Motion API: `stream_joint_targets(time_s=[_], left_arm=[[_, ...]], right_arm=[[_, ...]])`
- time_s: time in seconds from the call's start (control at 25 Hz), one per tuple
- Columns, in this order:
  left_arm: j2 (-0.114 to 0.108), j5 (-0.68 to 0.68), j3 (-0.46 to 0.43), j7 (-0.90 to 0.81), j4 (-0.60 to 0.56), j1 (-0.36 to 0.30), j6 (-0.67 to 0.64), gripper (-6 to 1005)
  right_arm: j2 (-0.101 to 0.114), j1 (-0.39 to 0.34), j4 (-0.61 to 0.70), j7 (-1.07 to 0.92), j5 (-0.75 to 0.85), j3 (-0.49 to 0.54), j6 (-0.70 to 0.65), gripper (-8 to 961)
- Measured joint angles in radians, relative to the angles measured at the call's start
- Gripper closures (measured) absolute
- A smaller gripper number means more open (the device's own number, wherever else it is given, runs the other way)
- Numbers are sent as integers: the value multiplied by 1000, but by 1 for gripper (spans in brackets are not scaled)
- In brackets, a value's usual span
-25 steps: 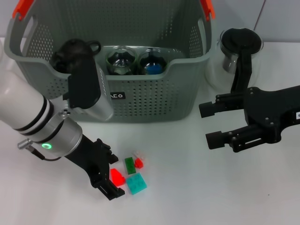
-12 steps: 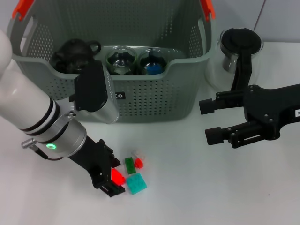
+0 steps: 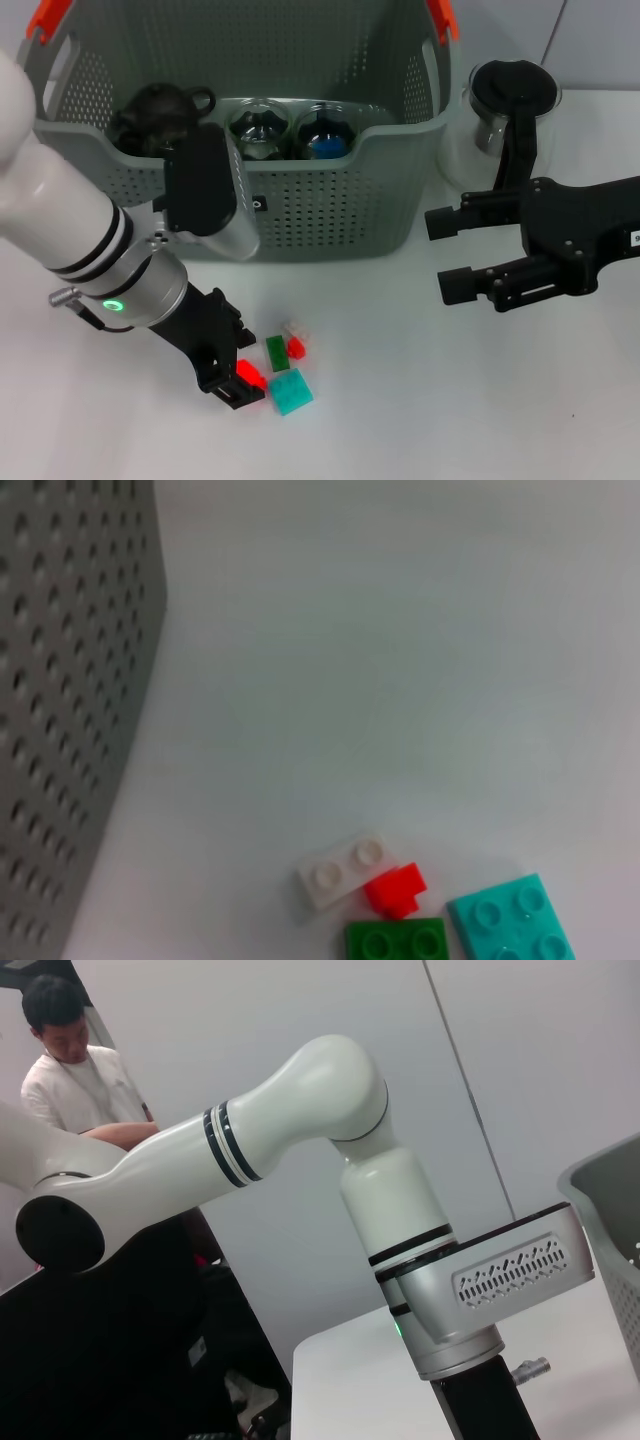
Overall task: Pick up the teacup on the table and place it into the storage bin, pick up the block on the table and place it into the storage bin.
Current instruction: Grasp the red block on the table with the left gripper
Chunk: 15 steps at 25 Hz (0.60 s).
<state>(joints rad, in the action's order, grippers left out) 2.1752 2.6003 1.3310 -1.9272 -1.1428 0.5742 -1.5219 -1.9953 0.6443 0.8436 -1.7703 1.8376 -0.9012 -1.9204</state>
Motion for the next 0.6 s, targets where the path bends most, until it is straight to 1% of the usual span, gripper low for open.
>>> stream_joint_targets(time_s=[0.24, 0.6], left_arm=[[2, 17, 44, -8, -18, -5, 11, 312], [2, 18, 50, -19, -22, -4, 10, 330]], right_arm=[[0, 0, 0, 0, 1, 21, -6, 72], [0, 0, 0, 1, 0, 23, -3, 73]])
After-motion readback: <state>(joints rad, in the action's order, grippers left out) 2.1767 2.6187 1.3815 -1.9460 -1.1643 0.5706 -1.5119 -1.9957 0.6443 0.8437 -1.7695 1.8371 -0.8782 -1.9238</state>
